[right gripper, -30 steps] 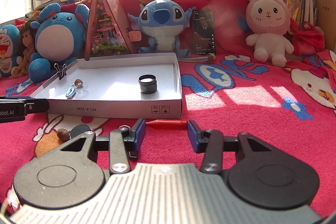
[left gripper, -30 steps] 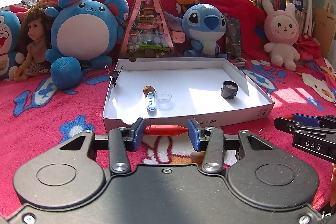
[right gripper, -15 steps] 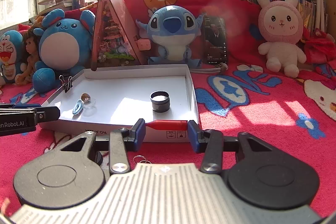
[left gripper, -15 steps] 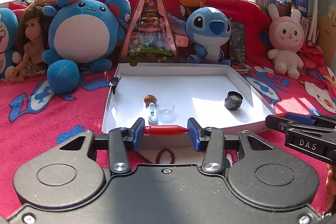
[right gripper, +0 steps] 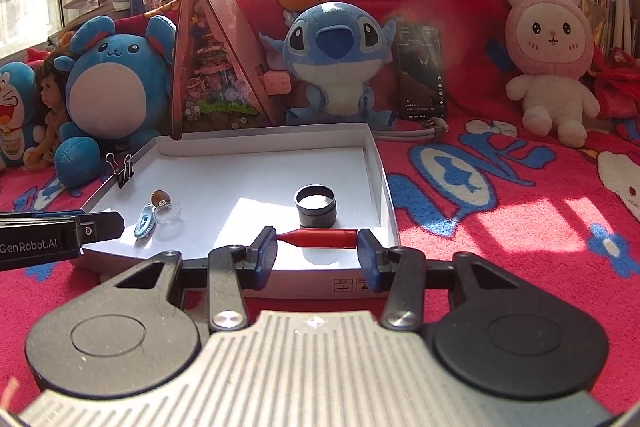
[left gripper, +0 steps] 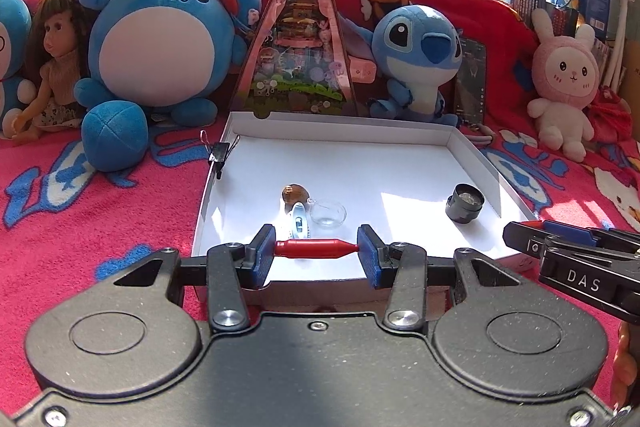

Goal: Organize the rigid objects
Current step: 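Carry both red markers over the white box with both tools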

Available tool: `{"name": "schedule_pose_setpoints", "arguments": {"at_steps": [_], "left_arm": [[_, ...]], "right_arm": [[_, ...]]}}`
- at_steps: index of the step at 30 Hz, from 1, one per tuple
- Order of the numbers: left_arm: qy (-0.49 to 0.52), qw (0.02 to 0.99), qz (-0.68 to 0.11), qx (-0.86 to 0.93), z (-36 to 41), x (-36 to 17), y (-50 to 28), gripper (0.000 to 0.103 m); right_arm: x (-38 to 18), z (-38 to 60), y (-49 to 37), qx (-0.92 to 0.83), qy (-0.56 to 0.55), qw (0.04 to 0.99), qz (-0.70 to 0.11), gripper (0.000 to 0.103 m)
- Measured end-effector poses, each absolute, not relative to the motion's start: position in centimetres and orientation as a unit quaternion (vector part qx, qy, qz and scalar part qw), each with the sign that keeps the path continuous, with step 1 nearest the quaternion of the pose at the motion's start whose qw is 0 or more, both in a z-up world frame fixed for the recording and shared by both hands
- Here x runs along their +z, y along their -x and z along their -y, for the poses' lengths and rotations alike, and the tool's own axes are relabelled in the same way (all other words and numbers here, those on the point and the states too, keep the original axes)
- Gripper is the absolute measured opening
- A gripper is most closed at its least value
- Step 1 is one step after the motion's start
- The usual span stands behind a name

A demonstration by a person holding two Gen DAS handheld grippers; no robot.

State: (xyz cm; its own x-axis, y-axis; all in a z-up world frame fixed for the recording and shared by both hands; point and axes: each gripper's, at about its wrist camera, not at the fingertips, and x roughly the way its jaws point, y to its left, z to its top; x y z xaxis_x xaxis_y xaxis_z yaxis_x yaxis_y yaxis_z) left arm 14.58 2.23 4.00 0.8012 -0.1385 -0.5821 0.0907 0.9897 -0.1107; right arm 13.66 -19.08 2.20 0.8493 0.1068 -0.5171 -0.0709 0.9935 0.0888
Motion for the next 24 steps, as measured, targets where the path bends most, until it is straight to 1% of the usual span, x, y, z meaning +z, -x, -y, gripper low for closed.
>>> {"name": "schedule_pose_setpoints", "arguments": {"at_steps": [24], "left_arm": [[0.033, 0.935, -0.351, -0.037, -1.9, 1.4, -18.5, 0.043]], "right_arm": [[0.3, 18.0, -17.3, 0.030, -0.013, 0.950, -0.312, 0.049]]}}
